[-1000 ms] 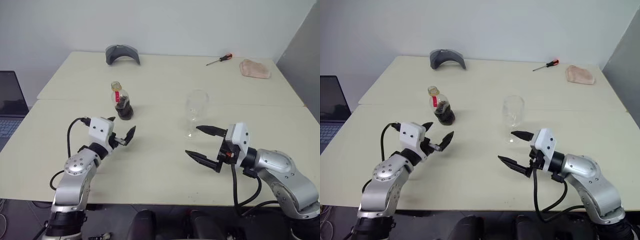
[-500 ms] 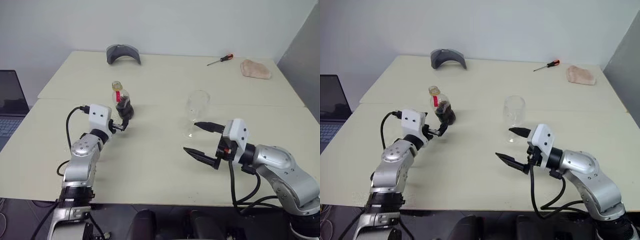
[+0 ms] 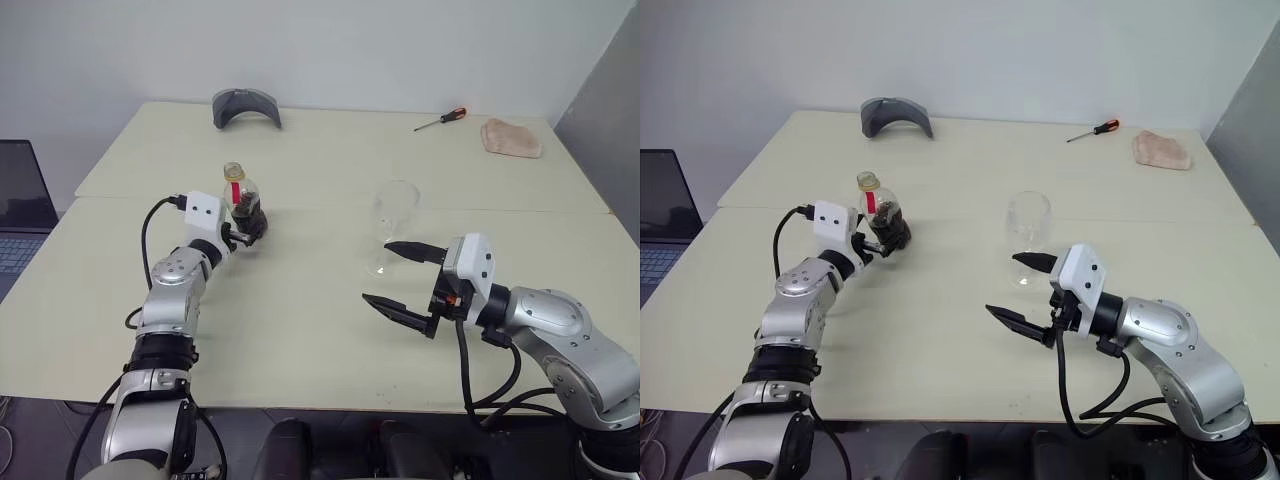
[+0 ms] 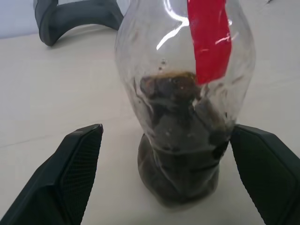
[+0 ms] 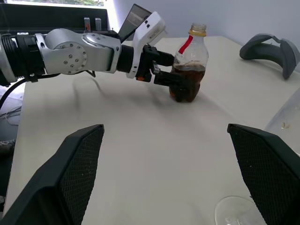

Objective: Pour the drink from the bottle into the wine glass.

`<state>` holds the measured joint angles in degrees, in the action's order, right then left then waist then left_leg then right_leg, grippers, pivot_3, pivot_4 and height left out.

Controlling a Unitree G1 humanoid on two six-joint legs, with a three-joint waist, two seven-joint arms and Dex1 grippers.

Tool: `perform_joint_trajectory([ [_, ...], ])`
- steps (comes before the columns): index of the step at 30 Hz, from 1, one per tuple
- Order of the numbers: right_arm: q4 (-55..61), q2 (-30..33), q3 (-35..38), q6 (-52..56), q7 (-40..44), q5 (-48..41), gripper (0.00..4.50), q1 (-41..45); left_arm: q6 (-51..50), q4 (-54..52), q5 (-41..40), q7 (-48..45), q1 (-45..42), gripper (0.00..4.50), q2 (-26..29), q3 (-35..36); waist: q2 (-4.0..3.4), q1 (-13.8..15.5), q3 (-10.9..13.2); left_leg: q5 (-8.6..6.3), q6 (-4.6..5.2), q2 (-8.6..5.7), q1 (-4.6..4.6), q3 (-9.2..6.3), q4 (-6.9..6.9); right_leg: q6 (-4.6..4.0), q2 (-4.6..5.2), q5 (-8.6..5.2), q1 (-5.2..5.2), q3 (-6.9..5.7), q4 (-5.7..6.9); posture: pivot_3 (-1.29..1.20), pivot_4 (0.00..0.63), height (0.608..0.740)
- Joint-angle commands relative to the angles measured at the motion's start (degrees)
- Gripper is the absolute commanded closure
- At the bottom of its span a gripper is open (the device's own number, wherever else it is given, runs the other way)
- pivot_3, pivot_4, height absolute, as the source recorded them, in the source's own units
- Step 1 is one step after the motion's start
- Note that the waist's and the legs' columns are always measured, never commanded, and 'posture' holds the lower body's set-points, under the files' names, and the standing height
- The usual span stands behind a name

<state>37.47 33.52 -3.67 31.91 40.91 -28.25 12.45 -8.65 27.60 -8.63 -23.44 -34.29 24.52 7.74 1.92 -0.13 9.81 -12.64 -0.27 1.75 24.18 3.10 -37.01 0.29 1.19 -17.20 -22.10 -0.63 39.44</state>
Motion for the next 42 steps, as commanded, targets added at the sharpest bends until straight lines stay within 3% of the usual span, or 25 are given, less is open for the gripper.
perform_joint_trajectory([
  [1,2.1,-0.1,0.0,-1.0,-0.3,-0.2,0.01,0.8,3.5,4.3,0.7,-2.1,-4.3,0.00,-0.3,-0.9,0.00,0.0,0.0,0.00,0.00,0.00,0.00,0.00,0.00,0.00,0.00,0.00,0.00,0.00,0.00,0.00,0.150,0.740],
  [10,1.3,-0.6,-0.7,-2.7,-0.6,1.5,0.01,-1.0,7.3,14.0,0.7,-3.8,-10.3,0.00,-1.6,-0.7,0.02,0.0,0.0,0.00,-0.01,-0.01,0.02,0.01,-0.01,0.00,0.00,0.00,-0.02,0.00,-0.01,0.00,0.150,0.740],
  [13,1.3,-0.9,-0.7,-3.0,-1.2,1.9,0.00,-1.6,7.8,14.0,0.3,-3.6,-10.6,0.62,-2.0,-0.3,0.02,0.0,0.0,0.01,-0.01,-0.02,0.03,0.02,-0.02,0.00,0.00,0.00,-0.02,0.01,-0.01,0.00,0.150,0.740],
  [20,2.3,-2.0,-0.2,-2.4,-3.2,1.9,0.00,-1.5,4.5,7.1,-1.5,-2.4,-9.4,2.88,-3.4,0.6,0.05,0.0,0.0,0.06,-0.10,-0.01,0.05,0.01,-0.03,0.00,0.00,0.00,-0.02,0.00,0.00,0.00,0.150,0.740],
  [23,3.2,-2.5,0.5,-1.5,-4.3,1.1,0.00,-0.9,0.9,1.6,-2.5,-2.6,-9.6,3.39,-4.0,0.3,0.13,0.0,0.1,0.08,-0.14,-0.01,0.06,0.00,-0.04,0.00,0.00,0.00,-0.03,0.00,0.01,0.00,0.150,0.740],
  [28,4.7,-3.1,3.5,1.0,-8.1,-0.6,0.00,-0.7,-1.8,-5.1,0.9,-4.1,-12.5,3.59,-4.7,-5.4,0.13,0.0,0.1,0.13,-0.23,-0.02,0.12,-0.01,-0.05,0.00,0.00,0.00,-0.08,0.00,0.02,0.00,0.150,0.740],
  [34,5.8,-5.2,5.8,1.0,-13.9,0.4,0.00,-2.0,1.6,-3.3,4.9,-5.6,-17.9,3.60,-6.0,-10.4,0.13,0.0,0.1,0.14,-0.24,-0.05,0.13,0.00,-0.05,0.00,0.01,0.00,-0.08,0.02,0.00,0.00,0.150,0.740],
  [42,6.0,-9.2,6.3,-2.7,-20.9,5.5,0.00,-4.9,24.8,11.1,18.5,-5.5,-26.0,3.60,-4.7,-20.6,0.13,0.0,0.1,0.13,-0.22,-0.05,0.15,0.09,-0.03,0.01,-0.02,0.00,-0.15,0.08,0.02,0.00,0.150,0.740],
])
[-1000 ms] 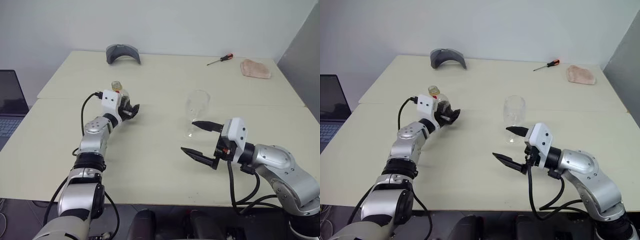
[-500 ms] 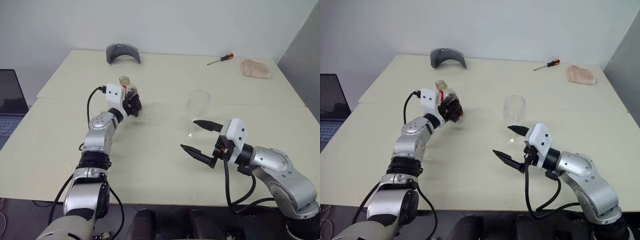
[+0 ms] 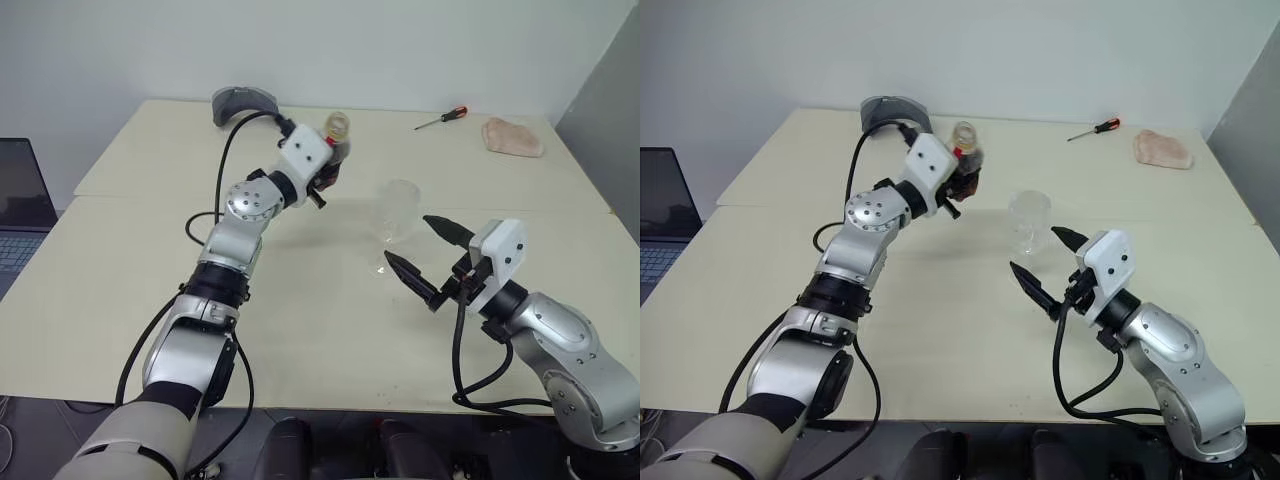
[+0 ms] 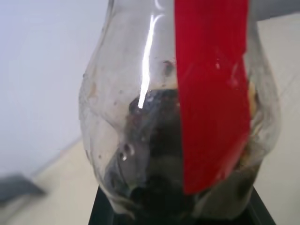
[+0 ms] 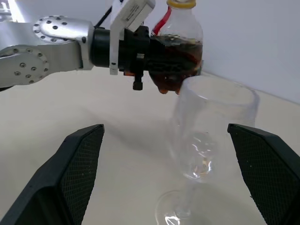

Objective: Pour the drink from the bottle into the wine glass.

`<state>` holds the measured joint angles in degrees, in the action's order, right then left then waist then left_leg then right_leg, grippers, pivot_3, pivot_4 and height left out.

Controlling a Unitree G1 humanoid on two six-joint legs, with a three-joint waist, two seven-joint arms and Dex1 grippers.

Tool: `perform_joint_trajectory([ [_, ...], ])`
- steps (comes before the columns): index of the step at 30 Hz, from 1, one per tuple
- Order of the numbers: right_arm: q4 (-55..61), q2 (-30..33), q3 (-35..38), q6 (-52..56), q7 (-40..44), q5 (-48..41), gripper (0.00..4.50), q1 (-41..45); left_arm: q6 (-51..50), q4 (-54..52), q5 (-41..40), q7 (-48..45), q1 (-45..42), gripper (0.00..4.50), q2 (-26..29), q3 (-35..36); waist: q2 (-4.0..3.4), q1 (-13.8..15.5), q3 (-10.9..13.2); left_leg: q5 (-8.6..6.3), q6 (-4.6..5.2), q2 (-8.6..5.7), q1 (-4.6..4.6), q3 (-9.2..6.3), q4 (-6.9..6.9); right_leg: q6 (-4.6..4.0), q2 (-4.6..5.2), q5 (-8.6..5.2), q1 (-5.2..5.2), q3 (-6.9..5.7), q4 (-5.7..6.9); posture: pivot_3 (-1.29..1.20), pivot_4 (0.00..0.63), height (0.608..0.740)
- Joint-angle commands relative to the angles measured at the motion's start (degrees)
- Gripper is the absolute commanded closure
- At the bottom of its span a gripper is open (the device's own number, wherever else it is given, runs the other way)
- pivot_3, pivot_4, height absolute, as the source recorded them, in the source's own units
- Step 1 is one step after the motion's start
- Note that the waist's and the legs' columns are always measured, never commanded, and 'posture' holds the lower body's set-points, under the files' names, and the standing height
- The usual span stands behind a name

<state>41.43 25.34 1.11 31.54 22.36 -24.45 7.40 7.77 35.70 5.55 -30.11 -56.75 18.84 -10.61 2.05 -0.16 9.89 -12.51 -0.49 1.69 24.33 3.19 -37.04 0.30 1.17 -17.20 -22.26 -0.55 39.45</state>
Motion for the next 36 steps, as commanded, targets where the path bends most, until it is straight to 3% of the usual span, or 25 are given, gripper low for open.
perform_joint_trajectory([
  [1,2.0,-1.5,1.3,-2.6,-2.9,2.2,0.00,0.2,10.6,4.7,5.5,1.6,-4.3,3.60,1.1,-2.8,0.00,0.0,0.0,0.00,0.01,0.00,0.00,0.00,0.00,0.00,0.00,0.00,-0.01,-0.01,0.00,0.00,0.150,0.740],
  [7,0.9,-4.0,0.1,-3.5,-5.5,4.5,0.00,1.1,21.8,14.6,13.9,7.8,-9.9,3.60,1.8,-6.7,0.01,0.0,0.0,-0.03,0.05,0.00,0.04,0.01,0.00,0.00,-0.01,0.00,-0.04,-0.02,-0.02,0.00,0.150,0.740],
  [16,-0.8,-6.9,-2.2,-4.7,-6.8,7.6,0.00,1.7,30.4,23.9,22.8,15.6,-16.7,3.65,2.2,-11.0,0.01,0.0,0.0,-0.04,0.07,-0.02,0.08,0.01,-0.01,0.01,0.00,0.00,-0.06,-0.04,-0.04,0.00,0.150,0.740],
  [36,-3.3,-9.4,-4.9,-6.3,-6.7,11.1,0.00,1.2,34.5,29.1,36.3,30.7,-23.0,3.65,3.9,-18.1,0.02,0.0,0.0,-0.01,0.02,-0.01,0.09,0.02,-0.01,0.01,-0.01,-0.01,-0.09,-0.05,-0.03,0.00,0.150,0.740],
])
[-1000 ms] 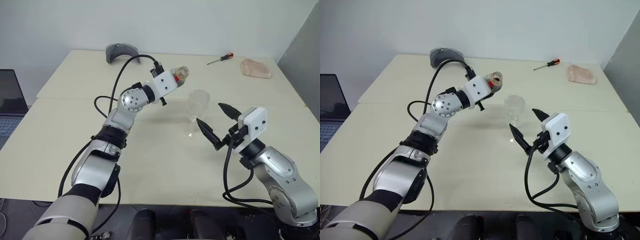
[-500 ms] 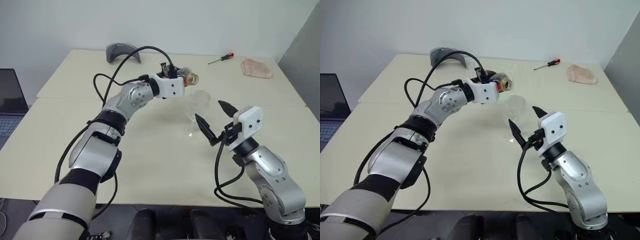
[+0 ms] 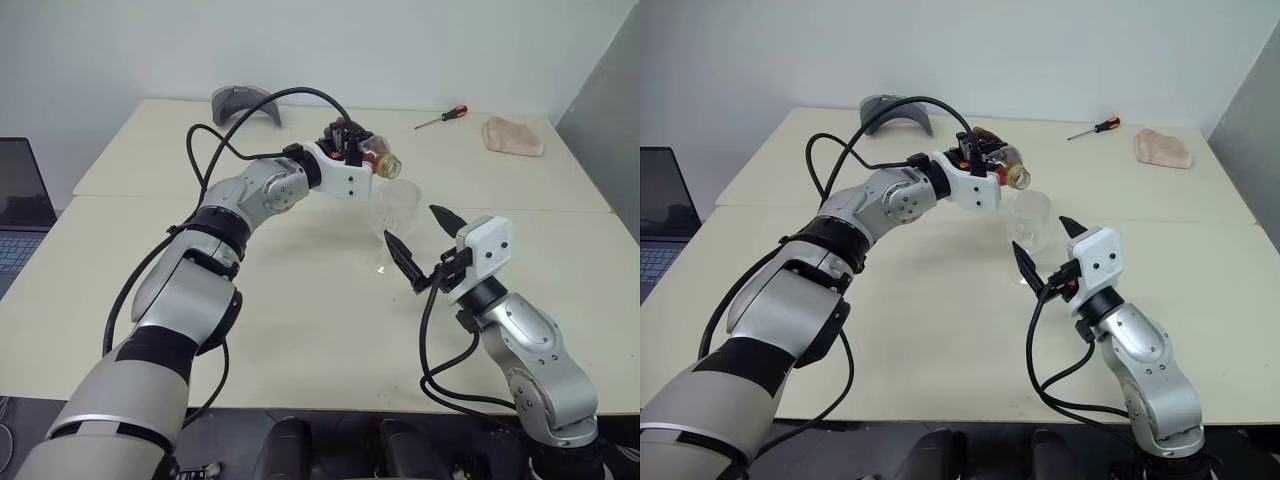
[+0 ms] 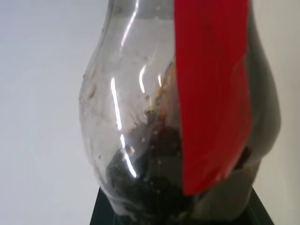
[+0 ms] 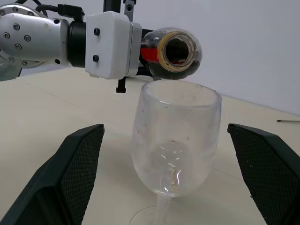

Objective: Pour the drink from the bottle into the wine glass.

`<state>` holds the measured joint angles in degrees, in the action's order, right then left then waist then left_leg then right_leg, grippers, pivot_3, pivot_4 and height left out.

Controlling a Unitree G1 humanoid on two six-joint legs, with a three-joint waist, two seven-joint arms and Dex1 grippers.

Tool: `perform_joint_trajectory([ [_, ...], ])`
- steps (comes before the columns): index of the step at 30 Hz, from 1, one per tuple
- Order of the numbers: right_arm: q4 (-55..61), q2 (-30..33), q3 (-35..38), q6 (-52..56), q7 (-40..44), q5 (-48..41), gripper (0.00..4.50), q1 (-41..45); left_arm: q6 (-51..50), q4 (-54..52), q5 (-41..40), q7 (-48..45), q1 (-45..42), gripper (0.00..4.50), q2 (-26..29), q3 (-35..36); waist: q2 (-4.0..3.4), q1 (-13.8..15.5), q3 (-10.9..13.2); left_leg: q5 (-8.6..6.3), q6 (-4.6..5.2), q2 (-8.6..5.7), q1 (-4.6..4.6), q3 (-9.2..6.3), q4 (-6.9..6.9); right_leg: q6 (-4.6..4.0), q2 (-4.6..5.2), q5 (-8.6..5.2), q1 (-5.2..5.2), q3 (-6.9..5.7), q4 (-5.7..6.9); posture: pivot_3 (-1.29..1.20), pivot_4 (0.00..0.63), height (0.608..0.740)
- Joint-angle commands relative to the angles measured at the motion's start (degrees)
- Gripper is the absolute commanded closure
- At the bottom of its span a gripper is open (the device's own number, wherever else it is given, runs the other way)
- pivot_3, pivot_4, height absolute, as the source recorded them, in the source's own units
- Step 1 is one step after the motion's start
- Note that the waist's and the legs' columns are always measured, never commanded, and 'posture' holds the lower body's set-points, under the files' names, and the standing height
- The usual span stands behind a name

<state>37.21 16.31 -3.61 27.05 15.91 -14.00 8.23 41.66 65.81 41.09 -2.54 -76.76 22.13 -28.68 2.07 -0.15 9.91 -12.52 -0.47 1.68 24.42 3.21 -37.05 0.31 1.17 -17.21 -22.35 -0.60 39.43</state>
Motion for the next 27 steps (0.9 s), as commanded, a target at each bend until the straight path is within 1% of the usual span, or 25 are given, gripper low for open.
perform_joint_trajectory([
  [1,0.8,-0.5,-0.2,-1.8,-0.3,0.7,0.00,0.4,0.7,-0.9,1.2,3.7,-3.3,3.65,0.7,-0.4,0.00,0.0,0.0,0.00,-0.01,0.00,0.00,0.00,0.00,0.00,0.00,0.00,0.00,0.00,0.00,0.00,0.150,0.740],
  [14,0.6,-1.4,-0.5,-1.0,-0.4,1.8,0.00,0.7,0.0,0.9,5.1,10.5,-5.1,3.66,0.6,-3.1,0.00,0.0,0.0,0.02,-0.04,0.00,0.00,0.01,-0.01,0.00,0.00,0.00,-0.01,0.01,0.02,0.00,0.150,0.740],
  [27,0.9,-1.3,-0.8,-0.9,-0.4,2.5,0.00,0.4,0.1,1.9,6.5,13.2,-5.9,3.71,0.5,-4.2,0.00,0.0,0.0,0.03,-0.06,0.00,0.00,0.02,-0.03,0.00,0.01,0.00,-0.02,0.01,0.05,0.00,0.150,0.740],
])
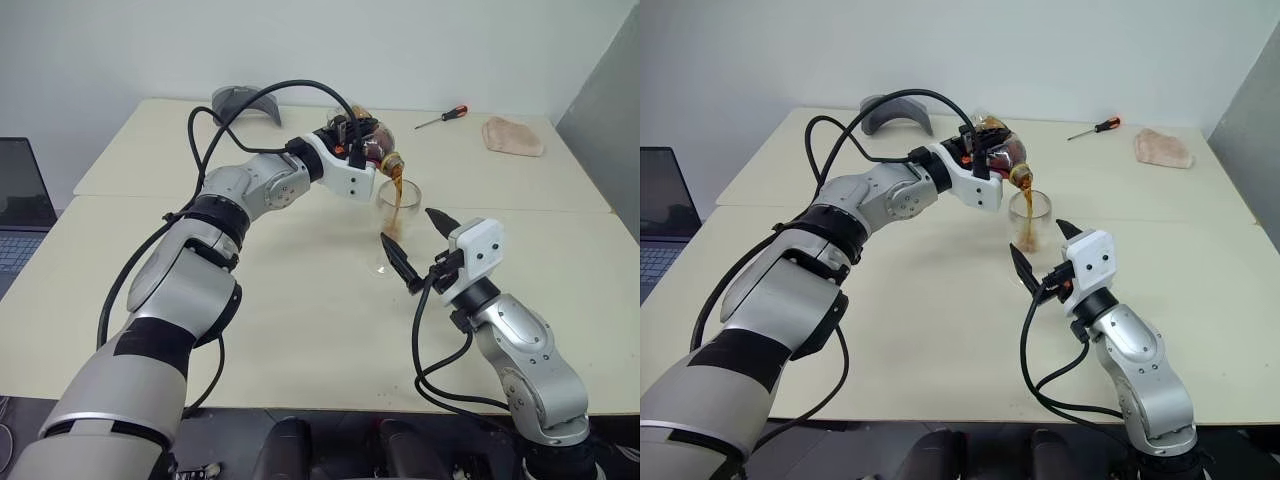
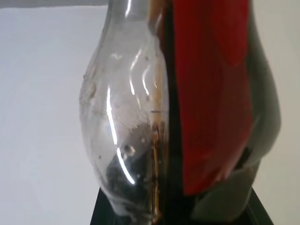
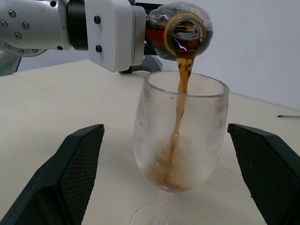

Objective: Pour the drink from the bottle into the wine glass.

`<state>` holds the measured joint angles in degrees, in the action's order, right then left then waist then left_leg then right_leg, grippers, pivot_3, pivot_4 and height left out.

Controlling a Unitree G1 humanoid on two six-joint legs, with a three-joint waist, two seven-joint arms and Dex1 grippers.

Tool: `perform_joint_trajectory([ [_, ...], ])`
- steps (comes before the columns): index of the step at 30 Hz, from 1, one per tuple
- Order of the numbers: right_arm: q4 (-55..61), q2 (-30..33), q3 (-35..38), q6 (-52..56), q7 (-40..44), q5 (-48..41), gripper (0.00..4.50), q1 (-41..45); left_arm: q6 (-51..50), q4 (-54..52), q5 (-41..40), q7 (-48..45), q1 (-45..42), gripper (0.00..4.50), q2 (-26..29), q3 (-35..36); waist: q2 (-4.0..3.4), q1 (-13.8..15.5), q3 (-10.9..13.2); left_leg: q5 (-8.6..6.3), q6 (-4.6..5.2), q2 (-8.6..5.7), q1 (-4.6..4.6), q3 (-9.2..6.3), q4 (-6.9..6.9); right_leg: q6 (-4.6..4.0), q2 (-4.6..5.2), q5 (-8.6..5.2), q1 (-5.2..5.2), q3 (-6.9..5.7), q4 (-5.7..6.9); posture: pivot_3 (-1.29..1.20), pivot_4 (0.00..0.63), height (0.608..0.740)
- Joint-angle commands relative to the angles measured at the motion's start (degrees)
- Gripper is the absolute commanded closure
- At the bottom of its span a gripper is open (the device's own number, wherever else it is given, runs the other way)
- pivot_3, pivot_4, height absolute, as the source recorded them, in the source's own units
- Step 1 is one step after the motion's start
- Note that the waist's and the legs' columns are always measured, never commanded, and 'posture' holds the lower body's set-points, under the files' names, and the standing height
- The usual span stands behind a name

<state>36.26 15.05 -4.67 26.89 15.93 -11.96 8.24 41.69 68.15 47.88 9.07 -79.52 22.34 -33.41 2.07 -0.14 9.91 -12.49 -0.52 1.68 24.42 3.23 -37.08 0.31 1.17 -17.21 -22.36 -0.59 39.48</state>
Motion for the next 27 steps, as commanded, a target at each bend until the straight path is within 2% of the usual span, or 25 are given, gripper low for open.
perform_joint_trajectory([
  [1,1.8,-0.1,0.2,-0.8,-0.5,0.5,0.00,0.4,0.1,-0.4,-0.3,1.7,-3.2,3.71,0.3,0.5,0.00,0.0,0.0,0.00,0.00,0.00,0.00,0.00,0.00,0.00,0.00,0.00,0.00,0.00,0.00,0.00,0.150,0.740],
  [15,-0.7,-0.8,0.4,-12.8,0.2,2.7,0.00,-3.8,0.4,-0.2,-1.1,1.3,-3.2,3.71,0.3,1.0,0.00,0.0,0.0,0.01,-0.02,-0.01,0.00,0.02,-0.02,0.01,0.00,0.00,0.00,0.01,0.02,0.00,0.150,0.740],
  [27,0.0,-1.3,0.0,-11.8,0.1,2.9,0.00,-2.3,0.3,-0.1,-0.3,2.0,-3.6,3.71,0.7,0.4,0.00,0.0,0.0,0.03,-0.06,0.00,0.00,0.00,-0.06,0.00,0.00,0.00,0.00,0.00,0.07,0.00,0.150,0.740],
])
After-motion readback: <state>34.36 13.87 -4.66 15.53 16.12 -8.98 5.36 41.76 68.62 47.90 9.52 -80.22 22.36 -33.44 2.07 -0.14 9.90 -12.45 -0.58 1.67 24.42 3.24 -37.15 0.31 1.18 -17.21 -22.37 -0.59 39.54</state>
